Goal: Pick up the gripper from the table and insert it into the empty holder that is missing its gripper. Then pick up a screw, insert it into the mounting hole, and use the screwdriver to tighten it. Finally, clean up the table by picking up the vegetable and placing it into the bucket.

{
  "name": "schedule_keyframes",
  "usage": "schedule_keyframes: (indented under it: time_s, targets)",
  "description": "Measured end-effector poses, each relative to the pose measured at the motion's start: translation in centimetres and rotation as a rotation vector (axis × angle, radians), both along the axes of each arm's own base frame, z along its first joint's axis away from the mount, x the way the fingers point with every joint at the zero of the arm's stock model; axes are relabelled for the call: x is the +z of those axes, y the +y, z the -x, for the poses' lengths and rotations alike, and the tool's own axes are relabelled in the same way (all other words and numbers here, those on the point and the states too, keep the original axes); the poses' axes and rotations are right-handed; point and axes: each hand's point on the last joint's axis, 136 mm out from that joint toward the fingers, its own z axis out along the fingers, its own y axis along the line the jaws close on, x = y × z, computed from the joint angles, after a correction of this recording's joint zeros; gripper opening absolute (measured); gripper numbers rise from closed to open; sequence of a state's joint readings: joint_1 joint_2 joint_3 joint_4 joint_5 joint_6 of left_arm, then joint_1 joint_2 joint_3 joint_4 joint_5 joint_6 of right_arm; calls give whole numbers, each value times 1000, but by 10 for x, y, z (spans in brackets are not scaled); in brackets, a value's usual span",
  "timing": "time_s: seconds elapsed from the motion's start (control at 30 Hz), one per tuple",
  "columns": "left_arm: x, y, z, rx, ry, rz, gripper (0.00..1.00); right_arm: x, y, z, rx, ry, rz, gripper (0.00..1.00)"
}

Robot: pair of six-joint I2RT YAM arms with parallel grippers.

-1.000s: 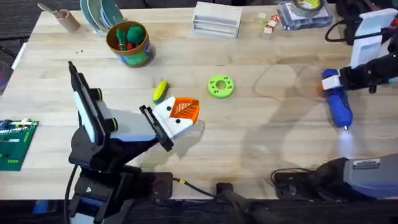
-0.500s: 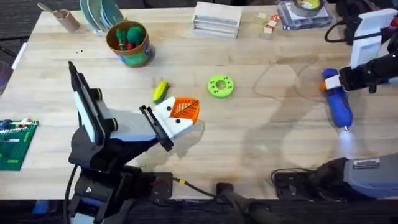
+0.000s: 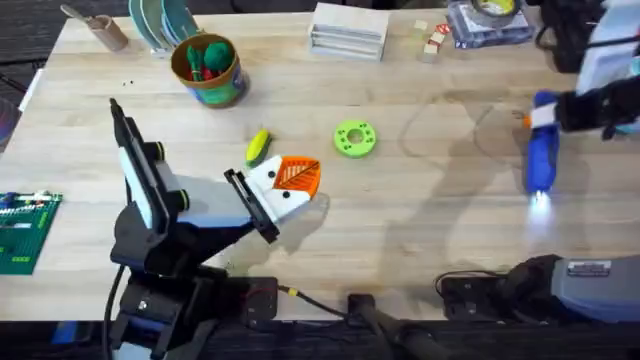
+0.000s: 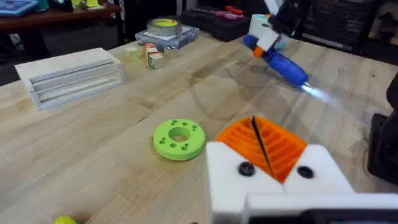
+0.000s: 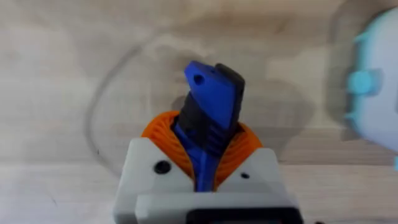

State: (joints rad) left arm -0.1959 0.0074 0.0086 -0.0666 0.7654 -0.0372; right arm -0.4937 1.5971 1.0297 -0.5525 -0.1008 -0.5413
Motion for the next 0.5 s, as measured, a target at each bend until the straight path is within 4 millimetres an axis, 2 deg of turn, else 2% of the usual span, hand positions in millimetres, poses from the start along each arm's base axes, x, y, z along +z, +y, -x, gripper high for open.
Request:
schedule_keyframes:
  time_s: [0.13, 0.27, 0.37, 0.47, 0.5]
  targets:
    - [0, 0, 0, 0, 0, 0, 4, 59, -9, -22, -55, -195, 63, 122]
    - [0, 0, 0, 0, 0, 0, 4, 116, -3, -29, -87, -368, 105, 119]
    - [0, 0, 0, 0, 0, 0, 4, 146, 13, -28, -82, -450, 104, 117]
    - [0, 0, 0, 0, 0, 0, 4, 167, 37, -29, -39, -516, 83, 116]
    - [0, 0, 0, 0, 0, 0, 4, 187, 70, -36, 37, -593, 37, 113]
